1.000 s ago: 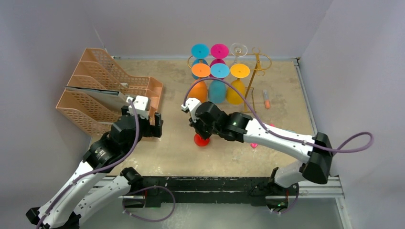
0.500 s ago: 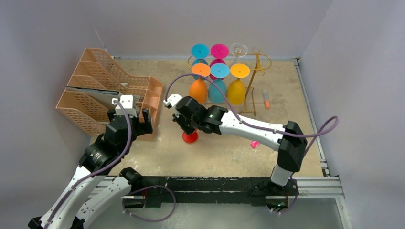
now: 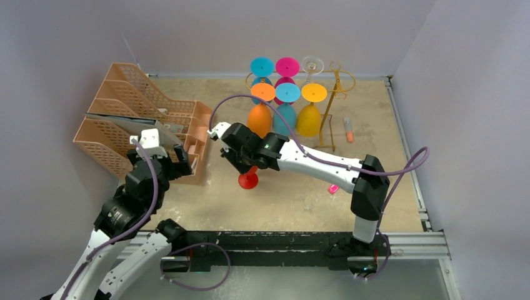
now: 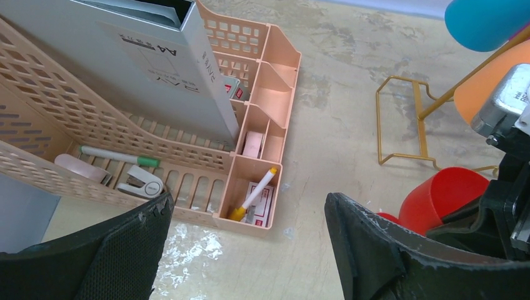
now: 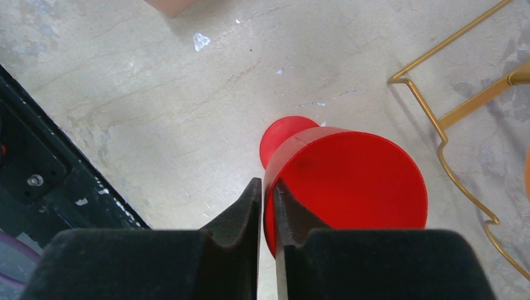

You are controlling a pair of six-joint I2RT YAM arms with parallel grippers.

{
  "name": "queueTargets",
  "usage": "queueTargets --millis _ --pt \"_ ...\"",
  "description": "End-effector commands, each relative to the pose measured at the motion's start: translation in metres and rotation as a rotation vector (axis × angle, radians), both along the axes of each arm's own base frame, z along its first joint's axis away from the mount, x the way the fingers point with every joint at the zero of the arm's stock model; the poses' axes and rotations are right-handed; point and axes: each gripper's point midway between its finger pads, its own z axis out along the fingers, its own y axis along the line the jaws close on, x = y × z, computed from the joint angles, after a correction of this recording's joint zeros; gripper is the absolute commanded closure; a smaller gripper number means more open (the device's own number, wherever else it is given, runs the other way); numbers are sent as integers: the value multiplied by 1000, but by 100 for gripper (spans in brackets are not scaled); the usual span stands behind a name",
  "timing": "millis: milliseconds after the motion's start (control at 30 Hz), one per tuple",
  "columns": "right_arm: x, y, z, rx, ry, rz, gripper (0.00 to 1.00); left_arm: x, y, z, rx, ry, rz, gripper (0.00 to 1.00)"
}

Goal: Take the wine glass off the wine glass rack
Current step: Place the wine glass at the center of the board.

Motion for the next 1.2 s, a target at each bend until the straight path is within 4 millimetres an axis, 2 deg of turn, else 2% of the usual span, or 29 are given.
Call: queueTargets --millis 0,167,267,333,500,600,733,900,1000,1100,1167 --pt "1 -6 13 -22 -31 -1 86 4 1 9 -14 -15 20 11" --pt "1 -4 9 -21 -23 -1 85 5 -1 8 -15 -14 8 11" --pt "-1 -3 18 0 -19 -2 80 5 -2 8 -12 -10 7 11" --pt "-2 -3 30 30 -30 -2 78 6 -2 8 -12 -10 8 11" --pt "-6 -7 77 137 -72 -2 63 8 -3 6 -8 -1 9 11" --pt "-15 -18 96 195 -66 -18 57 11 -6 4 1 4 -5 10" --pt "-33 -52 113 266 -8 -133 52 25 -22 -1 86 -7 -113 9" --pt "-28 -120 133 376 -52 -492 40 35 -40 -17 115 18 -199 8" --pt "-27 -156 132 391 -70 -643 34 40 -43 -22 123 40 -198 8" --pt "-37 -180 124 347 -66 -659 30 38 -56 -21 98 47 -269 8" --pt "-37 -197 114 333 -84 -704 28 35 -58 -20 81 53 -280 8"
